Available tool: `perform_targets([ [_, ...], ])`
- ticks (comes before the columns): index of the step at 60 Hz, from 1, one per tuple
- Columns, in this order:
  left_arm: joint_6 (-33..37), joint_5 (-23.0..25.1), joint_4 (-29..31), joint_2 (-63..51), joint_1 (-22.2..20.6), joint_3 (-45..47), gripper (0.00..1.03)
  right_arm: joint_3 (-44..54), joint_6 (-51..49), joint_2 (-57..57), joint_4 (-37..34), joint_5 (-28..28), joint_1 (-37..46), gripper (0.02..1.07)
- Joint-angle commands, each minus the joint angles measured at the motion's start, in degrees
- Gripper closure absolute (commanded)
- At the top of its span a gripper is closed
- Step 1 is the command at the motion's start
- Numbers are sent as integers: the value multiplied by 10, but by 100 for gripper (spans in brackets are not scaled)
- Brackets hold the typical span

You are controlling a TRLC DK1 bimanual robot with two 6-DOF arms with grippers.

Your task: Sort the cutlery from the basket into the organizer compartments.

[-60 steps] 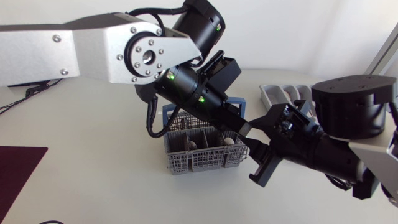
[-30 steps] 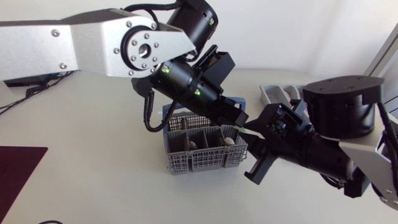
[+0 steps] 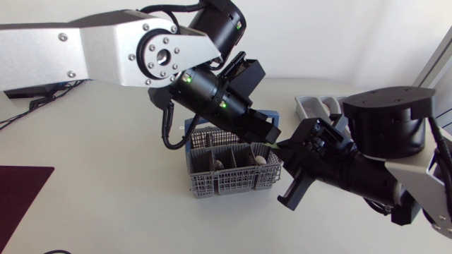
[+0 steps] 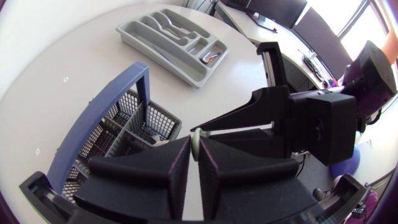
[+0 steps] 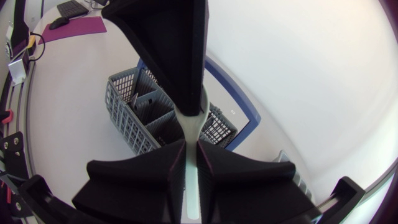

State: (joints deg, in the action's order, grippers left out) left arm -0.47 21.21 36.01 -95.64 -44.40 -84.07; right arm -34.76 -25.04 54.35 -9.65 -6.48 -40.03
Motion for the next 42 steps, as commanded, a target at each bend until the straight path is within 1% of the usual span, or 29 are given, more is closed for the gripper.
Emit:
perform_targets([
  [1,-15,4,6,1,11,-13,85,16,14,-5,-15,-5,-3,102],
  [5,-15,4,6,3,13,-12,84,19,14,-6,-17,-5,-3,102],
  [7,-15,4,6,4,15,-12,81,21,15,-8,-18,-5,-4,102],
  [10,-15,4,6,7,16,-12,81,23,16,-10,-18,-5,-4,102],
  [19,-15,4,6,14,17,-11,76,28,17,-12,-23,-5,-6,102],
  [29,-16,4,6,19,18,-10,72,34,18,-13,-23,-4,-6,102],
  [31,-16,4,6,21,18,-10,70,35,19,-14,-23,-3,-6,102],
  [35,-16,4,5,23,18,-9,69,37,19,-14,-23,-1,-6,102],
  [42,-16,4,5,25,18,-8,63,43,19,-14,-22,0,-6,102],
])
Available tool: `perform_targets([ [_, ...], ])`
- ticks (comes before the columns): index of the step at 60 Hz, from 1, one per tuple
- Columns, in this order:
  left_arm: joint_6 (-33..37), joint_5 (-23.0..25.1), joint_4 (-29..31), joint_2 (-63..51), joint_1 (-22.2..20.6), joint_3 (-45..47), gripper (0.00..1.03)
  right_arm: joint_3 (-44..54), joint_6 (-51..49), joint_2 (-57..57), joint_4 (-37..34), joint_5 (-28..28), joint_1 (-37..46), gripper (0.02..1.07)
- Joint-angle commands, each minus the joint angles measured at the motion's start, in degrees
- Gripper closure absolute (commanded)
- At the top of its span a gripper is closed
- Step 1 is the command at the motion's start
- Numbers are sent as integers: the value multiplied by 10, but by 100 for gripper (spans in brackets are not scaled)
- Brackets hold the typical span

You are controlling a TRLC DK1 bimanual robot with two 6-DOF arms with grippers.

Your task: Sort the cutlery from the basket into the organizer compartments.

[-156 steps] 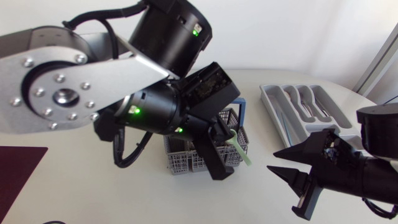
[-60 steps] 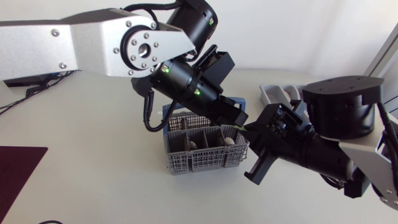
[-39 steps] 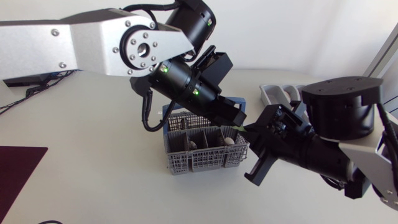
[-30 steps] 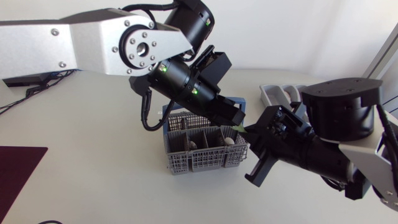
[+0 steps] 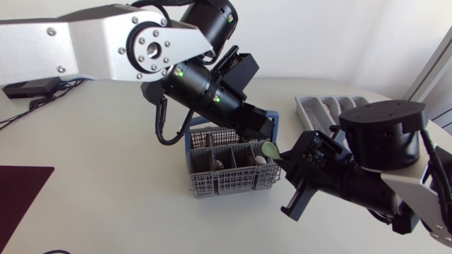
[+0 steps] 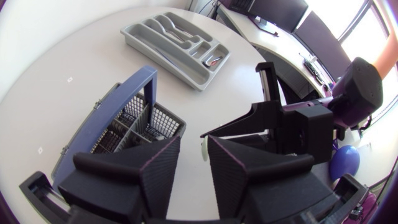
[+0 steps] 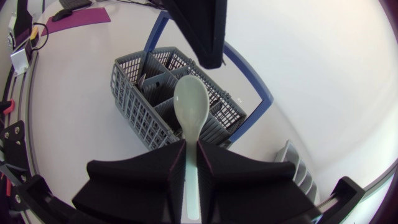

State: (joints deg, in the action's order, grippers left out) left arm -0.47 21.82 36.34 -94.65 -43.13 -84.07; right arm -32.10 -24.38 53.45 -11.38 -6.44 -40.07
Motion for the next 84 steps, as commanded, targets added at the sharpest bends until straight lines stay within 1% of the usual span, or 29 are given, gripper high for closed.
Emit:
perform_targets([
  [1,-16,-2,0,16,5,-9,63,17,13,-5,-5,-1,-5,102],
  [12,-8,-4,0,26,8,-8,60,27,8,-19,-12,-1,-4,102],
  [15,1,-18,0,30,8,-7,60,31,3,-26,-16,3,3,102],
  [18,7,-43,0,32,9,-5,59,33,-3,-33,-24,13,18,102],
  [22,24,-102,-3,40,6,1,59,34,-15,-43,-38,43,54,102],
  [34,49,-218,-24,61,14,32,59,31,-88,-56,-82,173,207,102],
  [38,54,-244,-36,70,16,49,59,27,-117,-57,-102,204,252,102],
  [46,68,-289,-58,92,19,84,59,21,-178,-59,-135,247,320,102],
  [49,74,-309,-71,100,19,98,59,20,-201,-58,-148,267,345,102],
  [55,98,-365,-108,119,9,136,59,18,-255,-50,-171,294,389,102],
  [59,109,-384,-129,128,3,156,59,15,-289,-46,-186,313,420,102],
  [65,118,-399,-150,138,-1,179,59,6,-344,-29,-208,339,466,102],
  [74,118,-399,-158,145,1,197,59,-17,-436,30,-239,384,547,102],
  [84,122,-399,-172,153,0,213,59,-48,-536,115,-239,394,613,102],
])
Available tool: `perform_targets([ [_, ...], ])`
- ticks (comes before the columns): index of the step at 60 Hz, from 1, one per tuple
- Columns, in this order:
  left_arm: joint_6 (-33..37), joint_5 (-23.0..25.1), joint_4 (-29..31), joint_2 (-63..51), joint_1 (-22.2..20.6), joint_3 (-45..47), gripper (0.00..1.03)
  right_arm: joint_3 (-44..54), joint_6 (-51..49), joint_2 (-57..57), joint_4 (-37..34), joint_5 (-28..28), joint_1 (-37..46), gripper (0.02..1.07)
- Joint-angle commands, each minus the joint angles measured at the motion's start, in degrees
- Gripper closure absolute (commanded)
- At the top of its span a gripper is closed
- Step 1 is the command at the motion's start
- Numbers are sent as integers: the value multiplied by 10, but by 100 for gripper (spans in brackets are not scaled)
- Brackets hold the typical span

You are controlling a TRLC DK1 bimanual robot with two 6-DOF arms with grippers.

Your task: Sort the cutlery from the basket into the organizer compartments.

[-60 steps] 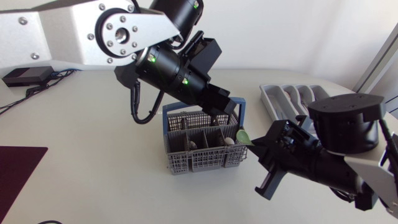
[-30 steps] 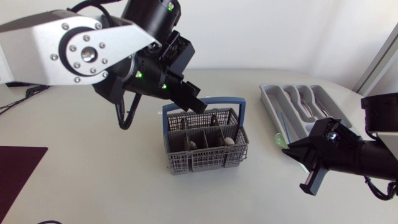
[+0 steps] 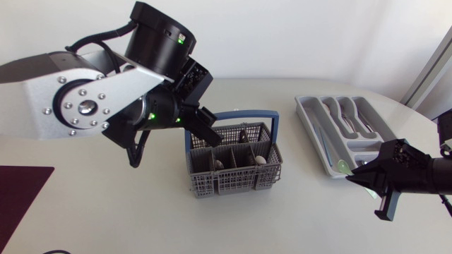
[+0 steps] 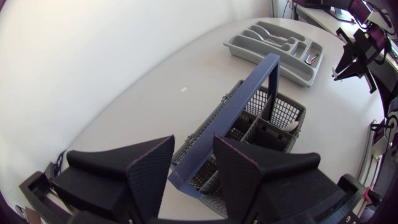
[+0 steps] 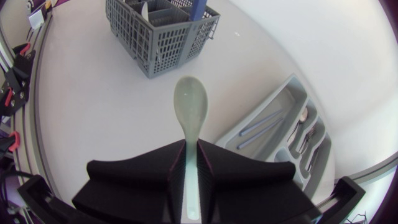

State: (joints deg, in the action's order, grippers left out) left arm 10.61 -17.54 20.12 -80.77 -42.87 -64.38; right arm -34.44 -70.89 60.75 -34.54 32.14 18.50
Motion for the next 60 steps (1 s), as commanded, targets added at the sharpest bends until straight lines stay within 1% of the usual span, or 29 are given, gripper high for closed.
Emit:
perform_targets([
  [1,12,-6,-10,14,-3,17,59,-31,-86,57,-7,8,36,102],
  [13,18,-6,-13,15,-5,27,59,-96,-211,173,-4,4,106,102],
  [21,23,-6,-15,16,-11,34,59,-141,-291,237,-3,-1,135,102],
  [28,35,-6,-20,23,-17,44,59,-174,-337,286,6,-9,150,102],
  [38,53,-1,-25,33,-25,58,58,-199,-383,334,55,-24,168,102],
  [48,64,5,-25,37,-39,64,55,-237,-436,387,67,-59,176,102],
  [60,68,15,-25,30,-59,60,53,-267,-462,425,90,-84,181,102],
])
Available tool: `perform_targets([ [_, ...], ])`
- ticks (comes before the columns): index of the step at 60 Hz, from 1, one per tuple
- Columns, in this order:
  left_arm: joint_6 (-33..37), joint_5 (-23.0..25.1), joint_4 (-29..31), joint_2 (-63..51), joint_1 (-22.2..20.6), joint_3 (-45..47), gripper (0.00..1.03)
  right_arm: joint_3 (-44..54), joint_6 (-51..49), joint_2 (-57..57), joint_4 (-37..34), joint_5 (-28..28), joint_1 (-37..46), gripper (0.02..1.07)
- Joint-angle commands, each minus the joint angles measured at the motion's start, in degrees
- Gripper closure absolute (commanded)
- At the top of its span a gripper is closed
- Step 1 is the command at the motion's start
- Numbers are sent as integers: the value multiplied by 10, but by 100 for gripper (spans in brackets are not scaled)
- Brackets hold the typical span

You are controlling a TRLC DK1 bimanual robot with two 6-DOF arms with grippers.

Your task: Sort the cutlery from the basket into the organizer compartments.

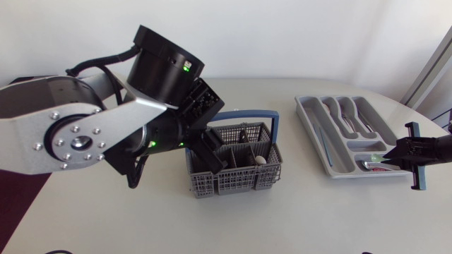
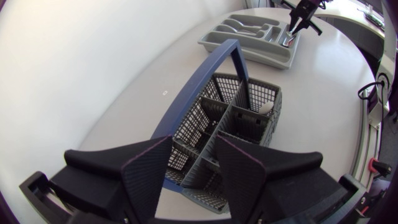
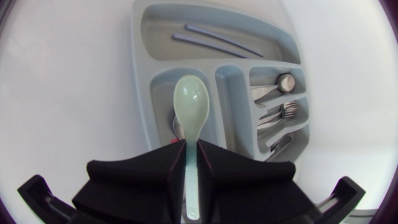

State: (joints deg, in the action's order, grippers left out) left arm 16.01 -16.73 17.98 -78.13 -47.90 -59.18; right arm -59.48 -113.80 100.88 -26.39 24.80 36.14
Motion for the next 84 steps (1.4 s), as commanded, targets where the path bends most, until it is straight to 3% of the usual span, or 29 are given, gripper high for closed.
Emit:
perform_targets([
  [1,15,10,-4,3,-11,8,53,-20,-34,27,11,-12,4,102],
  [33,41,49,8,-12,-40,-10,52,5,-46,75,101,-86,-32,100],
  [45,54,60,12,-19,-48,-12,52,32,-39,68,134,-90,-40,85],
  [52,66,67,17,-27,-54,-23,52,50,-30,64,165,-97,-42,60],
  [56,74,74,23,-34,-56,-30,52,53,-25,58,168,-97,-41,53],
  [66,101,86,42,-56,-68,-56,52,61,-1,21,162,-84,-34,48],
  [84,178,122,80,-104,-70,-108,50,86,74,-69,63,-24,-39,47],
])
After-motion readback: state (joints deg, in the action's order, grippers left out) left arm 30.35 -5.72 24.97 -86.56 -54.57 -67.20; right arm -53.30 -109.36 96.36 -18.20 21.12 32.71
